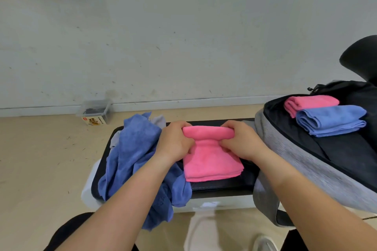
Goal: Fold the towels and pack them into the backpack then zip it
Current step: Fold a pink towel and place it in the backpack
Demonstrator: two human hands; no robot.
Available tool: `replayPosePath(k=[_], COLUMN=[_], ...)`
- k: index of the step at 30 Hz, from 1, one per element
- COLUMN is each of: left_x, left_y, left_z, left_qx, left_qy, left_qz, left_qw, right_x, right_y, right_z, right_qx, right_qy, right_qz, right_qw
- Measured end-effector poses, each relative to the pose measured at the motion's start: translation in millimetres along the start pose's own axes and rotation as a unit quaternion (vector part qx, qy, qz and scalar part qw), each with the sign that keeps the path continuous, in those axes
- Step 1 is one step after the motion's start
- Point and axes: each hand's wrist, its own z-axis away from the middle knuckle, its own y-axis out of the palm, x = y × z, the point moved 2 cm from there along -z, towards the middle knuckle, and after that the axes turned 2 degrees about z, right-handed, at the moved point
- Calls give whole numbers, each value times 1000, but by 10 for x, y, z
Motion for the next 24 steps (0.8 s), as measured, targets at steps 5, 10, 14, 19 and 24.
replayPosePath(k=[5, 10, 14, 19, 24], left_x=[51, 76, 77, 56, 138], left_y=[-23, -69, -97, -82, -40], left_z=[0, 53, 184, 355, 468], left_qx=[7, 20, 56, 73, 74], left_qy=[30, 78, 100, 134, 135], left_qz=[-15, -48, -82, -147, -190], left_qw=[999, 996, 990, 977, 970], right_x=[-29, -39, -65, -109, -71], right_y=[-51, -132, -194, -188, -84], right_z=[12, 57, 192, 383, 521], right_qx=[23, 45, 67, 63, 45], right_qy=[2, -24, -43, -64, -116], right_qz=[-53, -24, 9, 41, 86], right_qw=[998, 998, 997, 995, 989])
